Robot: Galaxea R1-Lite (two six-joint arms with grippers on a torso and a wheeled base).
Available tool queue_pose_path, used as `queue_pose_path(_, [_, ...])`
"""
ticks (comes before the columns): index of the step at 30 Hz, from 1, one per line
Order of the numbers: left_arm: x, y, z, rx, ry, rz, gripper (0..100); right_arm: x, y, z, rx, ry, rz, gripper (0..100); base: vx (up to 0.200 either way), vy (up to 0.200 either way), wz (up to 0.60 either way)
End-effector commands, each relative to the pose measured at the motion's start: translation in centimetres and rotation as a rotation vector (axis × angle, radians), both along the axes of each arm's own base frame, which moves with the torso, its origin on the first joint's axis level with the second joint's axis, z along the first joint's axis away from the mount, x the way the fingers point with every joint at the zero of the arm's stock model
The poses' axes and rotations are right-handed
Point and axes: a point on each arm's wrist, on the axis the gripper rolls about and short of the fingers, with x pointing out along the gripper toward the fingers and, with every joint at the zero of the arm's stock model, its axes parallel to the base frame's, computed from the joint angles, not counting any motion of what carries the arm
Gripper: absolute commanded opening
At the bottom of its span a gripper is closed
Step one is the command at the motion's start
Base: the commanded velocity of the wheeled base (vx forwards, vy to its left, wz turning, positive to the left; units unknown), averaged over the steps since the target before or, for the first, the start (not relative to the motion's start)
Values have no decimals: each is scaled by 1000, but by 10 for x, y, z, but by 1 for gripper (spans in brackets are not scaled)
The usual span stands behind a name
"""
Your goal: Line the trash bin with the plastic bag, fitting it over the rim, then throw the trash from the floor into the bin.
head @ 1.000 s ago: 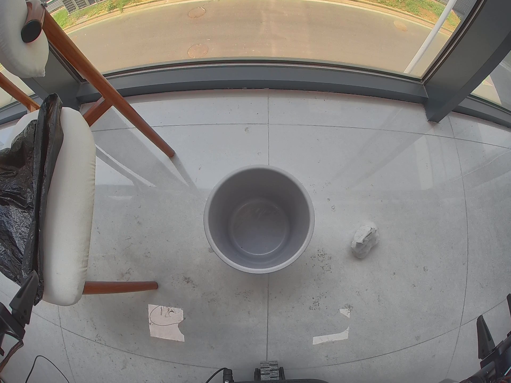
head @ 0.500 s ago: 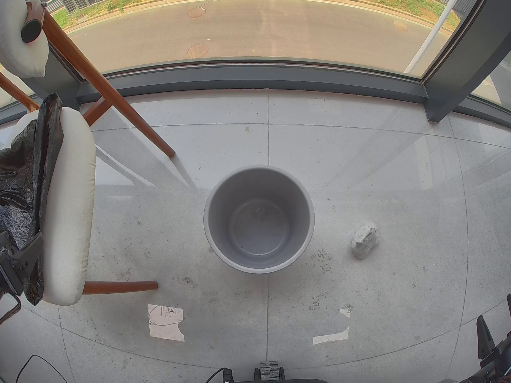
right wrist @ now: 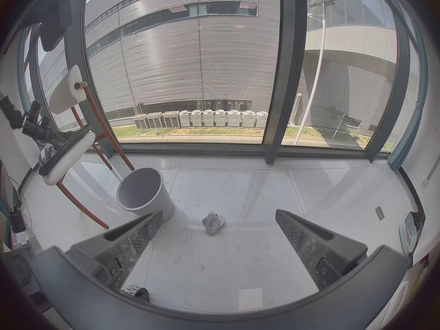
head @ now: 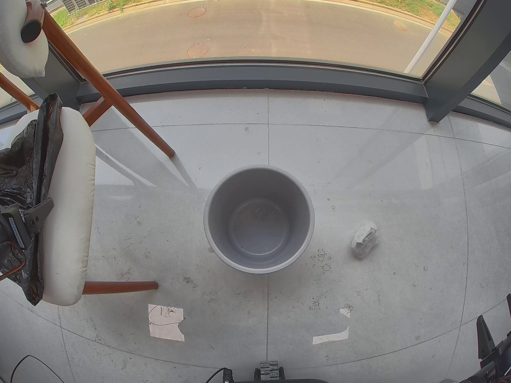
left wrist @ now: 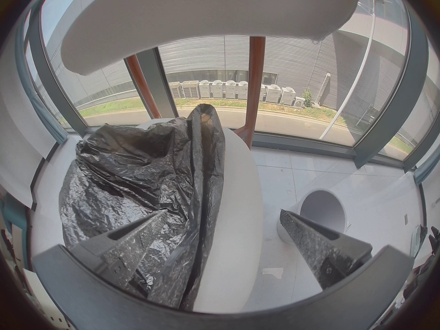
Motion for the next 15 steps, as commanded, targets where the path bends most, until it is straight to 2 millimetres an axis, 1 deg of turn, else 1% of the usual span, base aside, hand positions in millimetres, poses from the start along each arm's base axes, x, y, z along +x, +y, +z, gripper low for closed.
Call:
queue_pose_path(1, [20, 8, -1, -15, 46, 5, 100, 0, 0, -5, 0, 6, 1, 100, 0, 0, 0])
queue_pose_path(6, [31, 18, 1, -33, 61, 0, 100, 0, 0, -5, 0, 6, 1, 100, 0, 0, 0])
queue_pose_path(10, [38, 21, 1, -50, 69, -43, 100, 0, 0, -5, 0, 6, 1, 100, 0, 0, 0])
queue_pose_path(12, [38, 21, 1, -50, 69, -43, 100, 0, 0, -5, 0, 6, 1, 100, 0, 0, 0])
queue_pose_path(15, [47, 23, 1, -53, 78, -46, 100, 0, 0, -5, 0, 6, 1, 100, 0, 0, 0])
